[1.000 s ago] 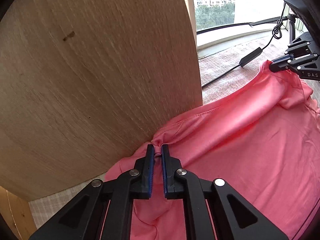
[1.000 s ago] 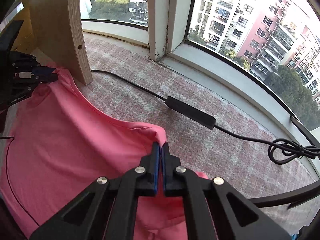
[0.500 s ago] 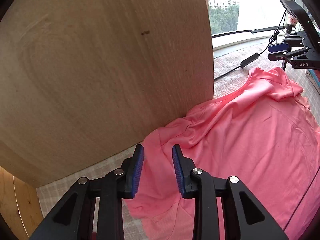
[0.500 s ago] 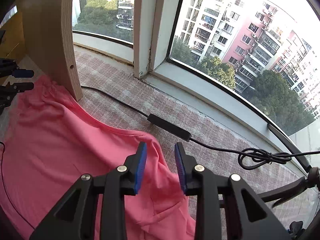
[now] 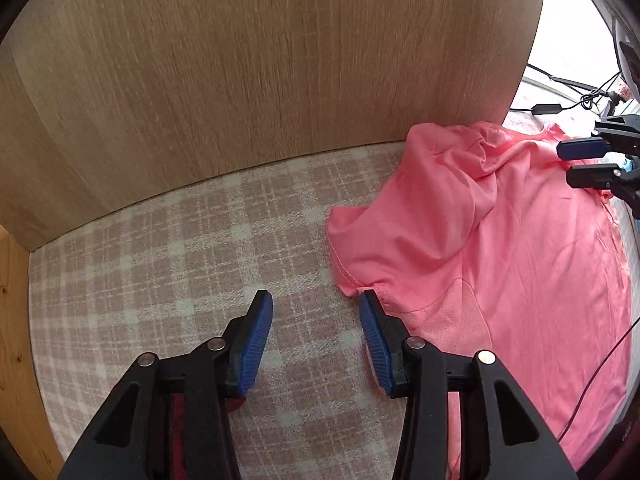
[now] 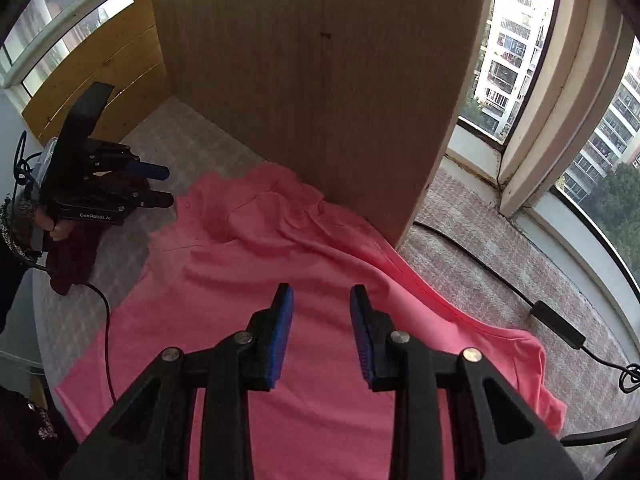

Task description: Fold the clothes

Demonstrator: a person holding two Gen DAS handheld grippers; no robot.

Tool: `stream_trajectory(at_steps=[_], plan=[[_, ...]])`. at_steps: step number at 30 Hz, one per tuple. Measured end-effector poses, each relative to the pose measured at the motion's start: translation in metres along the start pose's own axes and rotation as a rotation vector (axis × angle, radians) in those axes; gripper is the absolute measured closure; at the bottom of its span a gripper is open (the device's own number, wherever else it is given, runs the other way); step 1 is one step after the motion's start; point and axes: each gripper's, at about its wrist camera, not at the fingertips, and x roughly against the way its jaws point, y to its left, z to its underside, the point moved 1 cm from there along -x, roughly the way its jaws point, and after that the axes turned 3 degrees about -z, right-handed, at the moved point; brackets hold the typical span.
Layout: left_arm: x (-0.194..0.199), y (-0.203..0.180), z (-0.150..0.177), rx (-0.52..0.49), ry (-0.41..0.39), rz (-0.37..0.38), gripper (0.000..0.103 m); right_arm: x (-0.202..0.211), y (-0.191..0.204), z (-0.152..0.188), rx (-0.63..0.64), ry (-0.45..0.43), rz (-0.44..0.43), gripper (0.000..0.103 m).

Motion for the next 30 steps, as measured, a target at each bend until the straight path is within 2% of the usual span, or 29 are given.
stream_trajectory(at_steps=[5,6,8,9,10,13,15,18,22,23,26,28,30], plan=[[-0.010,-0.011,-0.008,-0.041,-0.017,0.052,0.060,-0.046,0.021,-0.008,0.025,0.066,0.014,0.074],[-0.009,-0.014,-0.008,-0.054,-0.029,0.062,0.063,-0.053,0.021,-0.008,0.025,0.077,0.018,0.074],[-0.007,-0.018,-0.008,-0.069,-0.045,0.100,0.077,-0.062,0.021,-0.008,0.024,0.092,0.036,0.074],[-0.008,-0.021,-0.007,-0.072,-0.046,0.128,0.099,-0.065,0.020,-0.008,0.020,0.099,0.042,0.074],[-0.006,-0.022,-0.007,-0.077,-0.050,0.145,0.101,-0.067,0.019,-0.007,0.015,0.102,0.043,0.074],[0.008,-0.025,-0.004,-0.092,-0.082,0.127,0.101,-0.068,0.016,-0.005,-0.004,0.101,0.037,0.074],[0.026,-0.017,-0.005,-0.067,-0.129,0.091,0.101,-0.067,0.014,-0.005,-0.015,0.100,0.039,0.074],[0.051,0.008,0.003,-0.004,-0.187,-0.074,0.101,-0.066,0.008,-0.004,-0.039,0.092,0.114,0.074],[0.029,0.053,0.011,0.053,-0.067,-0.189,0.085,-0.064,-0.002,-0.004,-0.108,0.090,0.117,0.074],[0.029,0.058,0.016,0.064,-0.051,-0.173,0.085,-0.064,-0.001,-0.004,-0.108,0.093,0.121,0.074],[0.036,0.061,0.036,0.080,-0.041,-0.019,0.083,-0.064,0.006,-0.003,-0.077,0.115,0.145,0.074],[0.038,0.052,0.050,0.069,-0.036,0.051,0.077,-0.062,0.010,-0.003,-0.067,0.123,0.159,0.074],[0.039,0.043,0.064,0.059,-0.030,0.121,0.073,-0.050,0.017,-0.006,-0.072,0.090,0.158,0.074]])
